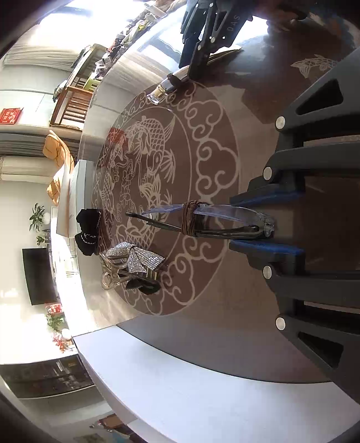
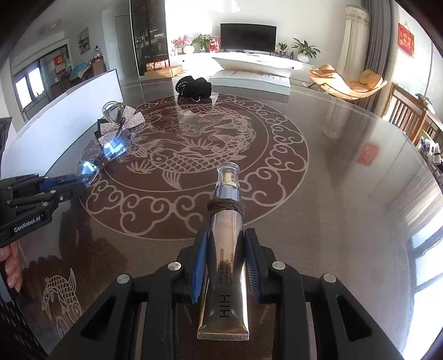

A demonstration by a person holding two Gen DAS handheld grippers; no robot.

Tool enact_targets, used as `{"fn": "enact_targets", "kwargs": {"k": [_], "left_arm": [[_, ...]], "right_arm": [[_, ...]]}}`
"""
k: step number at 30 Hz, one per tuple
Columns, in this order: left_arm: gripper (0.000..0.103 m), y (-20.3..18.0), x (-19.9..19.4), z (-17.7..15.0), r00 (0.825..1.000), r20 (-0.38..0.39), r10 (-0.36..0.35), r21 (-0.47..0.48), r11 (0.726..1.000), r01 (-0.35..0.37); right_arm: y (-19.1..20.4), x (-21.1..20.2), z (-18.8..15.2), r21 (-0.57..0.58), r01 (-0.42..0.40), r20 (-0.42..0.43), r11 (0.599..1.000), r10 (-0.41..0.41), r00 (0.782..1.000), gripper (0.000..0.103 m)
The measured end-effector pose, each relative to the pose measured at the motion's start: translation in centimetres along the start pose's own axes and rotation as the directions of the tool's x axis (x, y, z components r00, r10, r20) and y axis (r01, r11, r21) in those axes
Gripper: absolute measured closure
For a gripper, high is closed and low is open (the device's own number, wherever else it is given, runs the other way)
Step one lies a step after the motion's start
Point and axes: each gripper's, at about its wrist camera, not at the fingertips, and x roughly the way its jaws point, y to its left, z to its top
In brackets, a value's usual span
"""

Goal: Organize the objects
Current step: 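Grasp the gold HIH tube with the right gripper while the left grasps the clear glasses, then carry the glasses and HIH tube into the bin and release both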

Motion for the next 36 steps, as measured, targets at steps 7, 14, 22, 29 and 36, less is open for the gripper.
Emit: {"fn": "enact_targets", "kwargs": {"k": [7,14,22,29,36], "left_arm": [[0.008,-0.1,0.5,-0.7,0.998,-0.038,0.041,-0.014,0.999,-0.042],[0.004,0.1,0.8,-1.2,0.999,-0.034,0.033,-0.026,0.999,-0.034],[0.000,0.1,1.2,-1.0,0.998,-0.044,0.040,-0.034,0.999,-0.041],[0.000,-0.3,3.2,1.7,0.991,-0.136,-0.001,0.018,1.000,0.003],[0.078,-0.9,1.8,1.8,0.998,-0.057,-0.025,0.028,0.999,0.027]], "right_arm": [[-0.2,0.1,0.0,0.011,0.014,-0.002,1.000,-0.014,1.000,0.066],[-1.1,0.0,0.0,0.046,0.010,-0.003,0.999,-0.010,1.000,0.052],[-1.0,0.1,0.0,0.039,0.012,-0.005,0.999,-0.012,1.000,0.051],[-0.3,0.8,0.7,-0.005,-0.035,-0.032,0.999,0.034,0.999,0.028],[0.5,1.7,3.3,-0.044,-0.089,-0.132,0.995,0.083,0.988,0.077]]}}
